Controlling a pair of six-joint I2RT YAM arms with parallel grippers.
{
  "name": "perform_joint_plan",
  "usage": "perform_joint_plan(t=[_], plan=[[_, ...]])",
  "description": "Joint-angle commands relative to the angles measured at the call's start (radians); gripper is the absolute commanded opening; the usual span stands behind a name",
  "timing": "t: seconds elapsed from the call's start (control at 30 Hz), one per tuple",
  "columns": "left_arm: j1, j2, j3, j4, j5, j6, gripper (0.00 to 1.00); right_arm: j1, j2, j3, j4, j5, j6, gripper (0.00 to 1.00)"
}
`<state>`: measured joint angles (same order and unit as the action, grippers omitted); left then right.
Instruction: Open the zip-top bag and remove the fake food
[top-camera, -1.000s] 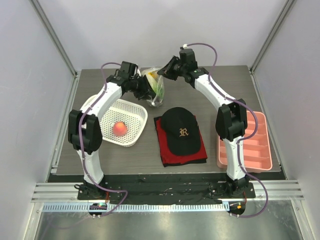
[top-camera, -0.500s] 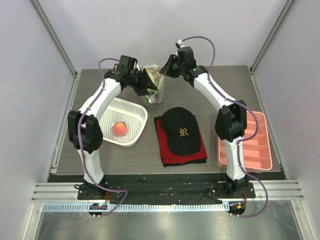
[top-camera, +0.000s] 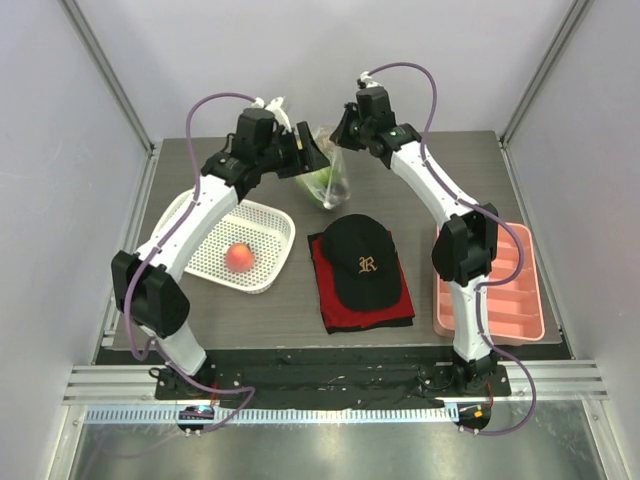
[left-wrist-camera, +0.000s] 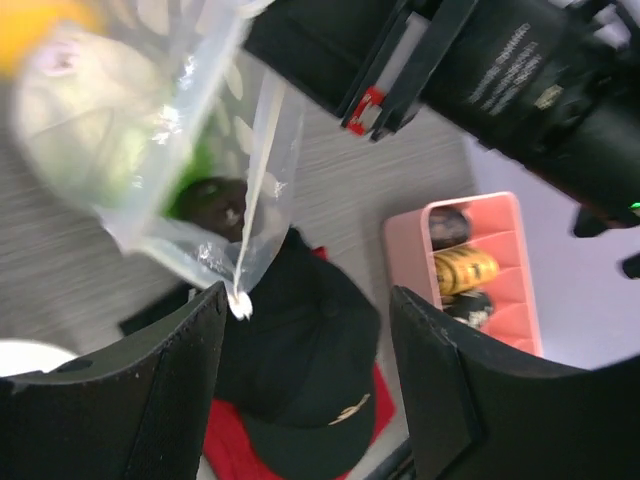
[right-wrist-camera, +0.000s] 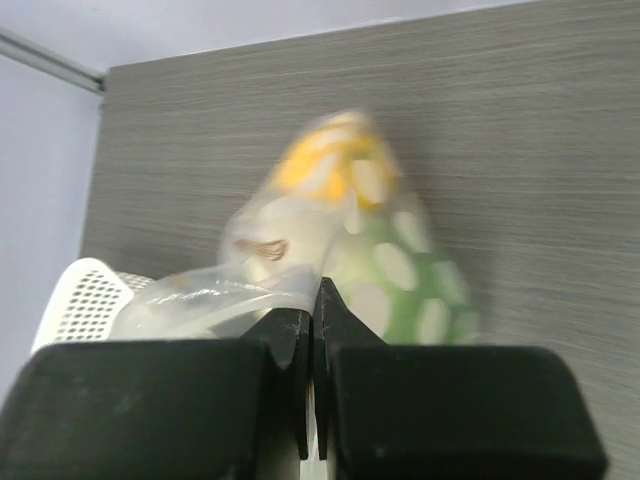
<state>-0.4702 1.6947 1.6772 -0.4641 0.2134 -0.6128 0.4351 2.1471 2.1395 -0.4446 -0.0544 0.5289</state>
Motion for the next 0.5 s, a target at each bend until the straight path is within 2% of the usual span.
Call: perform_joint_plan(t=[0.0,0.1,0.2,0.23,0.33,0.47], plan=[[0.057,0.037,0.012,0.072,0.305,-0.089,0.66,-0.035,-0.082,0.049,-0.020,0.070,-0.084,0.01],[0.065,0.077,0.039,0.057,0.388,-0.197,0.64,-0.055,-0.087,0.054,-0.028,0.067,-0.106,0.01],[0.065,0.037,-0.060,0.290,0.400,-0.313,0.61,-0.065,-0.081,0.054,-0.028,-0.022,-0.087,0.02],[0.065,0.039,-0.079,0.415,0.394,-0.332,0.55,-0.067,-0.078,0.054,-0.028,-0.042,-0.083,0.01],[0.065,0.124,-0.039,0.502,0.411,-0.387,0.37,-0.065,-0.078,0.051,-0.028,-0.073,-0.043,0.01],[0.071,0.273,0.096,0.467,0.370,-0.415,0.24,-0.065,-0.069,0.066,-0.028,-0.087,-0.017,0.01]])
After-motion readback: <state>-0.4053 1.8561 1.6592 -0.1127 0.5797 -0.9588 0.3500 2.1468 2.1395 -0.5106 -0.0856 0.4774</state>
